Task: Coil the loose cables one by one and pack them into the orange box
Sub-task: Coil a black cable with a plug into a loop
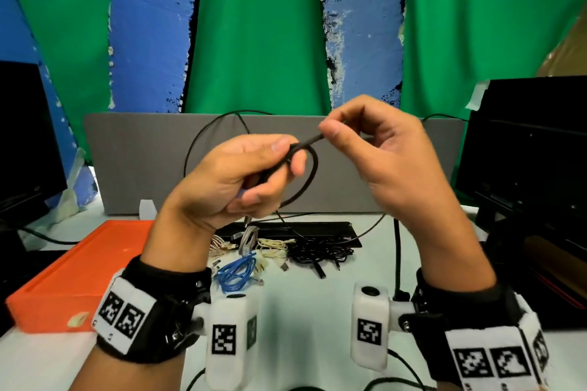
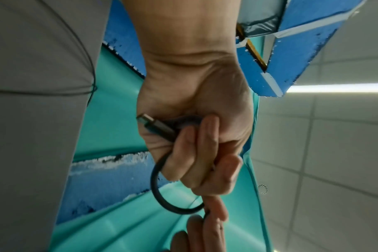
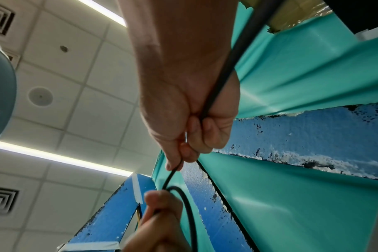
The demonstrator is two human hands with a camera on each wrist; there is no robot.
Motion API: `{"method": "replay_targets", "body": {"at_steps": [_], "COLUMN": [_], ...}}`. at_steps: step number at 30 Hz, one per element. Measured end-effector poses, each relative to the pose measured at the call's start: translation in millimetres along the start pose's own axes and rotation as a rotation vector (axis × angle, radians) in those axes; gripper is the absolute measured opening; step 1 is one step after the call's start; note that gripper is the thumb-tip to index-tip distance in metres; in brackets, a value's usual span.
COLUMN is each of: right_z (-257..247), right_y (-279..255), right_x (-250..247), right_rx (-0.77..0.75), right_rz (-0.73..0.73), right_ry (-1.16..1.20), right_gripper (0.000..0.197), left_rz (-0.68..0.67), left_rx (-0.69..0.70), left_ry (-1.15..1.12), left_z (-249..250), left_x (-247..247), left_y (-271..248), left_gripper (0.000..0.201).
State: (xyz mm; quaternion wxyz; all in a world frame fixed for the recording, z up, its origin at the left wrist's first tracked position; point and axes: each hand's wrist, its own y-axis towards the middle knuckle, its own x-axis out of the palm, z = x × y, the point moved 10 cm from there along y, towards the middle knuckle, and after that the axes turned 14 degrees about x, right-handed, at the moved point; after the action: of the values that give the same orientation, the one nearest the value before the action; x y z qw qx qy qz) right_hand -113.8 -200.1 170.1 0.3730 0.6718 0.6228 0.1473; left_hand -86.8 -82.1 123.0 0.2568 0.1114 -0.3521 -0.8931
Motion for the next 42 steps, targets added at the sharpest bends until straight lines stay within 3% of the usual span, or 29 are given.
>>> {"method": "replay_targets", "body": {"at_steps": [4,8,11,14,17,20,23,25,27,32,36,39,42], "right_z": [10,38,47,55,45,30,18,12,7,-8,-9,3,22], "right_y": [4,8,2,-12,-27,-32,-28,-22,-17,-11,-6,-1,2], "right_x": [5,25,47,83,106,105,86,68,49,10,-3,0,15], "right_rx": [0.012,0.134,0.177,0.247,0.213,0.157,0.128,0.124,0.131,0.068,0.028,0.059,0.147], "right_rz": [0.078,-0.052,-0.176,-0.382,-0.507,-0.535,-0.462,-0.406,-0.362,-0.171,-0.041,-0.034,-0.089], "right_ry": [-0.079,-0.299,-0.424,-0.533,-0.559,-0.581,-0.518,-0.383,-0.208,0.054,0.090,0.034,-0.070], "right_gripper": [0.012,0.020,0.025,0.031,0.027,0.023,0.014,0.008,0.010,0.016,0.015,0.017,0.023], "left_rz": [0.195,0.367,0.577,0.691,0.701,0.571,0.329,0.133,-0.008,-0.084,-0.046,0.009,0.209], "left_rx": [0.164,0.333,0.454,0.495,0.371,0.140,-0.095,-0.209,-0.228,-0.133,-0.001,0.149,0.342], "left_ry": [-0.229,-0.465,-0.449,-0.122,0.372,0.803,0.983,0.906,0.708,0.265,-0.075,-0.320,-0.551], "left_z": [19,42,52,62,67,59,33,11,-1,-7,2,22,47], "left_x": [-7,-30,-53,-66,-68,-58,-44,-29,-11,14,26,26,5], "left_y": [11,10,1,-8,-13,-9,-4,-4,-5,-2,4,9,11], "left_gripper": [0.035,0.048,0.048,0.043,0.036,0.026,0.026,0.030,0.037,0.036,0.022,0.023,0.032]}}
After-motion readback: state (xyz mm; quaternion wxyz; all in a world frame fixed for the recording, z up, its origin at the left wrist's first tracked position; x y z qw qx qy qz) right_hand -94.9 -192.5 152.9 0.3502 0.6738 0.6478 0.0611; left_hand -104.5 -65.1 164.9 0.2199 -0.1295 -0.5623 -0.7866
